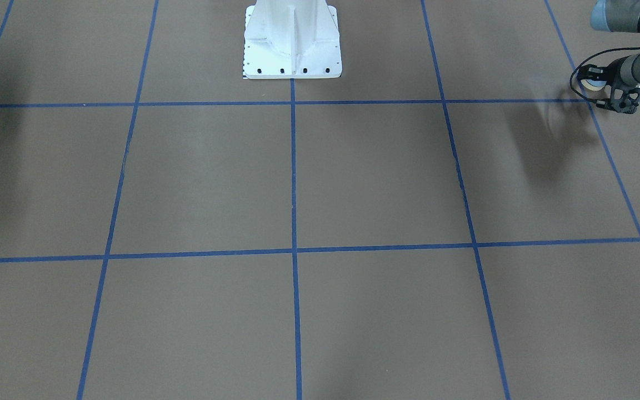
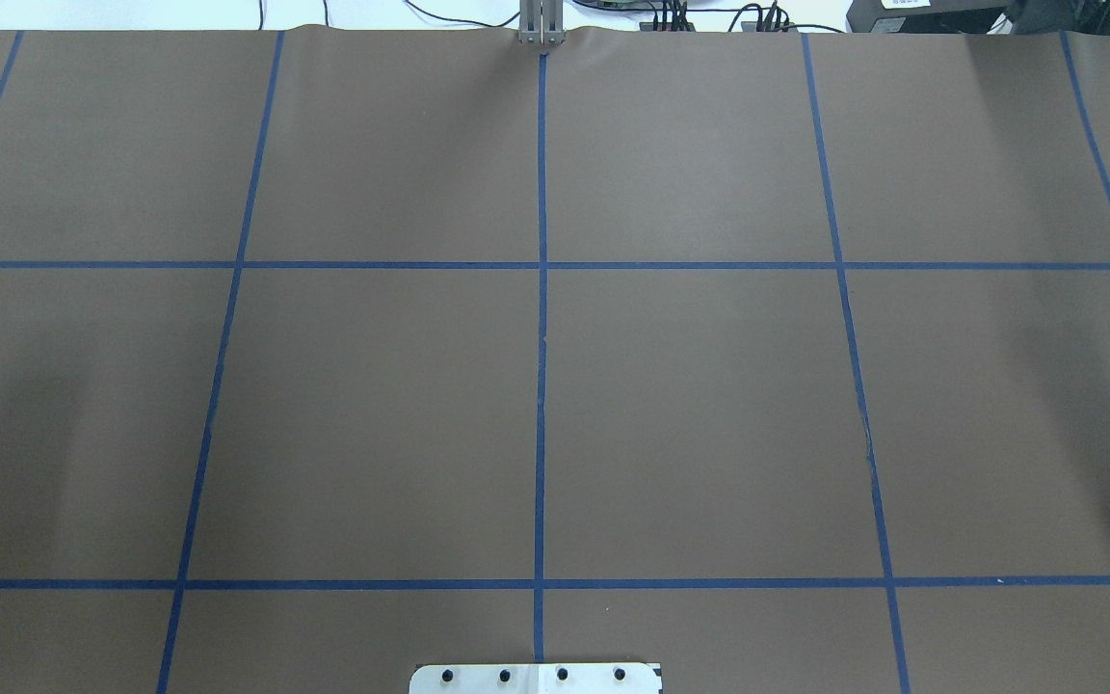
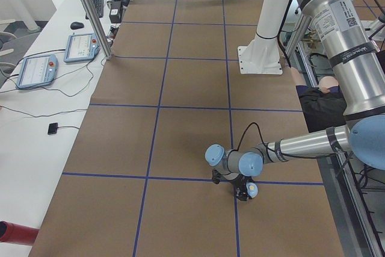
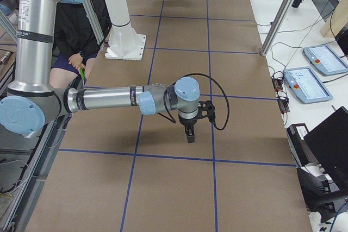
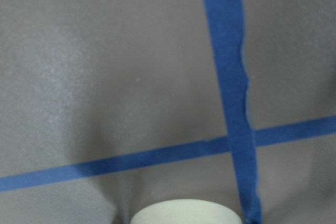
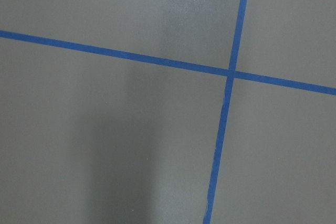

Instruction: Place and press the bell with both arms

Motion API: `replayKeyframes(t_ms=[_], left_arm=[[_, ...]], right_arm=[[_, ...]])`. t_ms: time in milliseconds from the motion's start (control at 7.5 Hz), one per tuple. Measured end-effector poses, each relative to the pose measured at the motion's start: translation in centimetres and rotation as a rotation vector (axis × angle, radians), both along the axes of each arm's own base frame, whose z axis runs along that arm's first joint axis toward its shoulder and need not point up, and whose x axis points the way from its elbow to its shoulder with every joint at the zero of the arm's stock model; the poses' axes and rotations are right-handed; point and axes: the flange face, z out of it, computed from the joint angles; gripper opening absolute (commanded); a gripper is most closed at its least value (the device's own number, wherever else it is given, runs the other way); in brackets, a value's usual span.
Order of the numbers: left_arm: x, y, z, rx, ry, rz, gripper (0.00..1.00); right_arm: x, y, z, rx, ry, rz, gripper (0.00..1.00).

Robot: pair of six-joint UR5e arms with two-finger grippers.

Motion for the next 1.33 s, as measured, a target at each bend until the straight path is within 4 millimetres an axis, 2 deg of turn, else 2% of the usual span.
replayKeyframes(t_ms=[133,400,533,667,933,1067,1333], left_arm=[[-0.5,0.6,-1.6,0.014,0.015,-0.002,0.0],[-1.3,1.3,-7.0,0.053,0.057,-0.014,0.0],[-0.8,0.6,-10.3,0.066,0.068,-0.032,0.0],[0.6,-1.1,-13.6,0.08,0.079,-0.064,0.0],[5.4,-6.7,-19.4,0.108,0.108,-0.137,0.0],[8.7,-10.5,-23.5,0.108,0.107,-0.159,0.0],[14.2,-17.0,-32.9,0.092,0.087,-0.182,0.0]], right_arm=[[0.0,0.0,0.0,0.0,0.0,0.0,1.0],[0.0,0.0,0.0,-0.001,-0.002,0.001,1.0],[0.0,0.0,0.0,-0.002,-0.002,0.001,1.0],[0.0,0.0,0.1,-0.003,-0.002,0.001,1.0],[0.0,0.1,0.3,-0.008,-0.002,0.0,1.0],[0.0,0.1,0.3,-0.007,-0.002,0.0,1.0],[0.0,0.1,0.3,-0.01,-0.015,-0.001,1.0]])
